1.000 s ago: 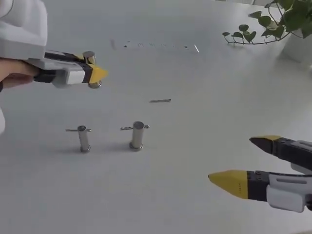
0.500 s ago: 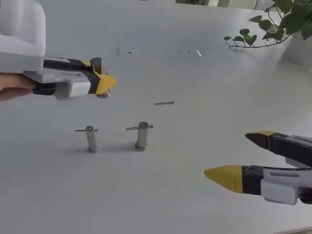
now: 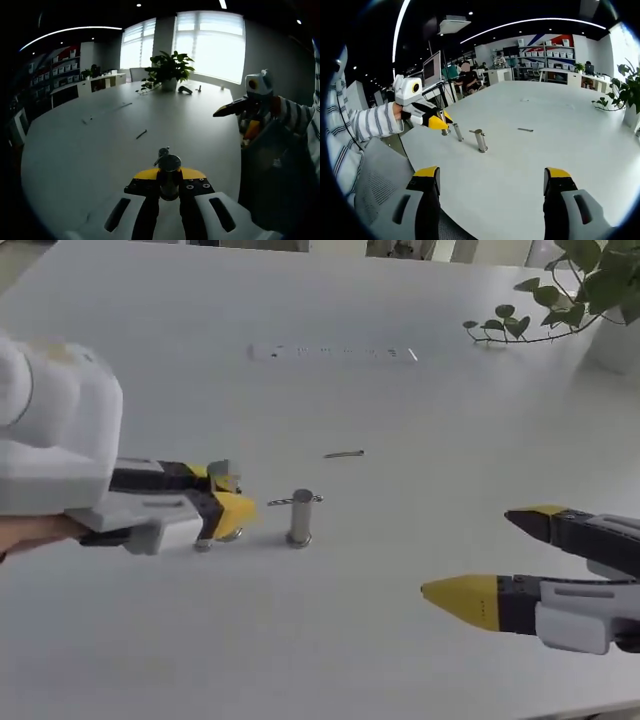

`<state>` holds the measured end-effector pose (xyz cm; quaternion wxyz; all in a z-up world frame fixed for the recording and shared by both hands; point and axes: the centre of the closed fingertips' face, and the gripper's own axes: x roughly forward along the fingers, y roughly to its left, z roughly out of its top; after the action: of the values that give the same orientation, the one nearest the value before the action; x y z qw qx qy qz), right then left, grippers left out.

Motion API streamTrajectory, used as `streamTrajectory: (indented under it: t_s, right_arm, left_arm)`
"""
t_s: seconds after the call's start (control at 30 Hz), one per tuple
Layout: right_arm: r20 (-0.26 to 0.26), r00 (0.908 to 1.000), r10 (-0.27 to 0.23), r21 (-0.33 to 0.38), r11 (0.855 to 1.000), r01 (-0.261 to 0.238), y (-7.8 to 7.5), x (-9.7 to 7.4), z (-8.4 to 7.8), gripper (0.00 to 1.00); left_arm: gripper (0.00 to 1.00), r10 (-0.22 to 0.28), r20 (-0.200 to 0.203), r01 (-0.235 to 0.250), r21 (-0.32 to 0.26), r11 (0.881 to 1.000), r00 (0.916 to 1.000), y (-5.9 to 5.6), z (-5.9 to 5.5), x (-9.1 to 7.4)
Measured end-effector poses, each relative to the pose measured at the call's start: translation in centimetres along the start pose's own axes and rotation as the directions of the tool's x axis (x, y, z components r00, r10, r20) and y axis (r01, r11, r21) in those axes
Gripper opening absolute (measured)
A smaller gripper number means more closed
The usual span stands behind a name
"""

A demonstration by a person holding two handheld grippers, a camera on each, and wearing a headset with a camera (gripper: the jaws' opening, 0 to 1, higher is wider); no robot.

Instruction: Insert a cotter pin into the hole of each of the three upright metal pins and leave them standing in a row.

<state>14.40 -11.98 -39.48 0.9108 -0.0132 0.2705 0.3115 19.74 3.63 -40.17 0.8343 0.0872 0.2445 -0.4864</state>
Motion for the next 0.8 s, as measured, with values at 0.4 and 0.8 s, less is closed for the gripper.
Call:
streamTrajectory:
  t_s: [0.4, 0.8]
  right_arm:
    - [0.018, 0.9998, -0.002, -0.006, 1.000, 0.002, 0.2, -0.2, 0.1, 0.83]
    - [0.021, 0.9998, 0.007, -0.010, 1.000, -0.006, 0.1, 0.1, 0.2, 0.83]
  left_arm:
    - [0.10, 0.000, -0.068, 0.000, -0.001, 1.000, 0.9977, -1.6, -2.1, 2.3]
    - [0.10, 0.035, -0.093, -0.038, -0.032, 0.999, 0.9950, -1.7, -2.9, 3.6]
